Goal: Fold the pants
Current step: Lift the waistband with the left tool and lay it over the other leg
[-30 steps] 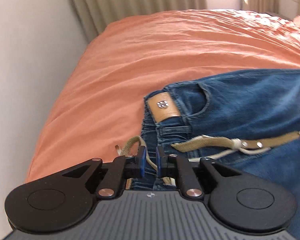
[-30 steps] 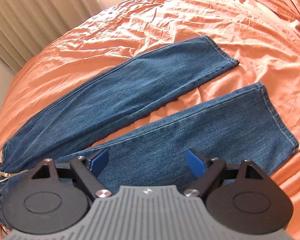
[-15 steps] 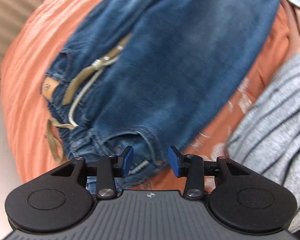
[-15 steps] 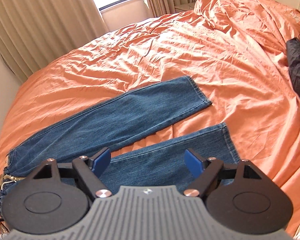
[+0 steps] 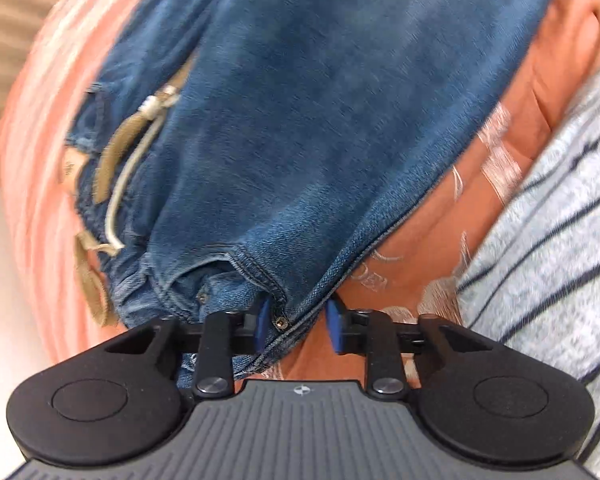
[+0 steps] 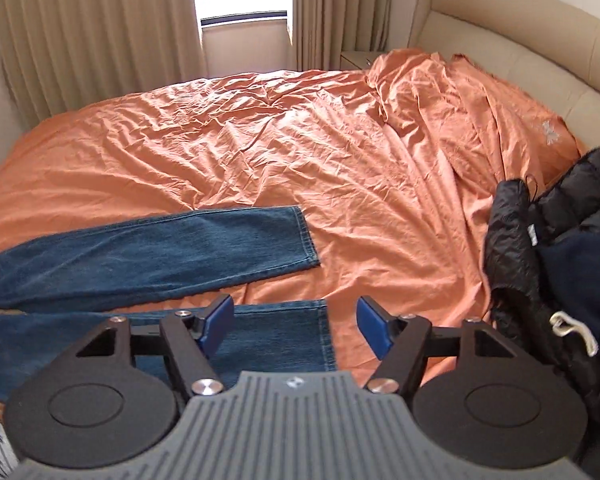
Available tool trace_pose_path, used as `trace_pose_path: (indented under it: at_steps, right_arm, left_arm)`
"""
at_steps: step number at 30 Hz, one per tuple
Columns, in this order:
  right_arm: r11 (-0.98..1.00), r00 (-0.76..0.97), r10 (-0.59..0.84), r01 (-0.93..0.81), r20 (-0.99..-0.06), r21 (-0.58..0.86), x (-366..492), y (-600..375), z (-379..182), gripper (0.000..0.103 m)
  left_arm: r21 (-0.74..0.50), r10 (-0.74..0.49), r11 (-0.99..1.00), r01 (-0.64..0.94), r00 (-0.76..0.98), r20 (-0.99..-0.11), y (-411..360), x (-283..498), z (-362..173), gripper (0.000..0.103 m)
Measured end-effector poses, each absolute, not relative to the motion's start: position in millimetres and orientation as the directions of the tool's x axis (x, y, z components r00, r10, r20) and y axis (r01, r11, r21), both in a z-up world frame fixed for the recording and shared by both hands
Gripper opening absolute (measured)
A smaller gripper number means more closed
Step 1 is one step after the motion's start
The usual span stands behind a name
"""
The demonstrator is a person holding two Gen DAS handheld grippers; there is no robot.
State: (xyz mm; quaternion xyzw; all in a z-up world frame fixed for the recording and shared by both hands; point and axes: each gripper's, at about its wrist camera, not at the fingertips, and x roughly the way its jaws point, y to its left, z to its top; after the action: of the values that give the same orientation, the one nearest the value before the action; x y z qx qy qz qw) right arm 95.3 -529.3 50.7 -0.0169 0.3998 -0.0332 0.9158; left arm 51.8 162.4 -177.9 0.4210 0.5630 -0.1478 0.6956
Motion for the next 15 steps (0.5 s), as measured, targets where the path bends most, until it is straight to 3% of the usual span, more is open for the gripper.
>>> trace_pose_path:
  at_steps: [3, 6, 9, 11, 13, 15]
  right_arm:
    - [0.995, 0.705, -0.061, -0.016, -0.707, -0.101, 81.1, -540.8, 26.1, 0.065]
    - [0.989, 0.668, -0.064, -0.058, -0.741, -0.138, 80.2, -547.1, -13.7, 0.064]
    - [0.963, 0.622, -0.058, -0.171, -0.781, -0.208, 82.8, -540.5, -60.9, 0.047]
    - [0.925, 0.604, -0.067, -0.260, -0.794, -0.276, 82.7, -531.0, -91.2, 0.042]
    - [0.861, 0.595, -0.074, -0.367, -0.800, -0.353, 84.0, -517.2, -123.9, 0.028]
    - [0.761, 0.593, -0.083, -0.481, -0.801, -0.435, 84.4, -502.3, -153.5, 0.025]
  left_arm:
    - [0.473, 0.240, 0.666, 0.577, 0.434, -0.868, 163.8, 45.2, -154.5, 0.023]
    - [0.468, 0.211, 0.778, 0.418, 0.528, -0.823, 170.1, 47.6, -122.7, 0.022]
    - [0.417, 0.194, 0.868, 0.270, 0.588, -0.785, 175.1, 56.8, -96.4, 0.022]
    - [0.388, 0.203, 0.902, 0.187, 0.611, -0.766, 177.3, 63.8, -85.2, 0.022]
    - [0.367, 0.222, 0.924, 0.109, 0.629, -0.745, 177.7, 71.6, -77.0, 0.022]
    - [0.337, 0.231, 0.940, 0.047, 0.642, -0.732, 174.7, 72.5, -70.2, 0.022]
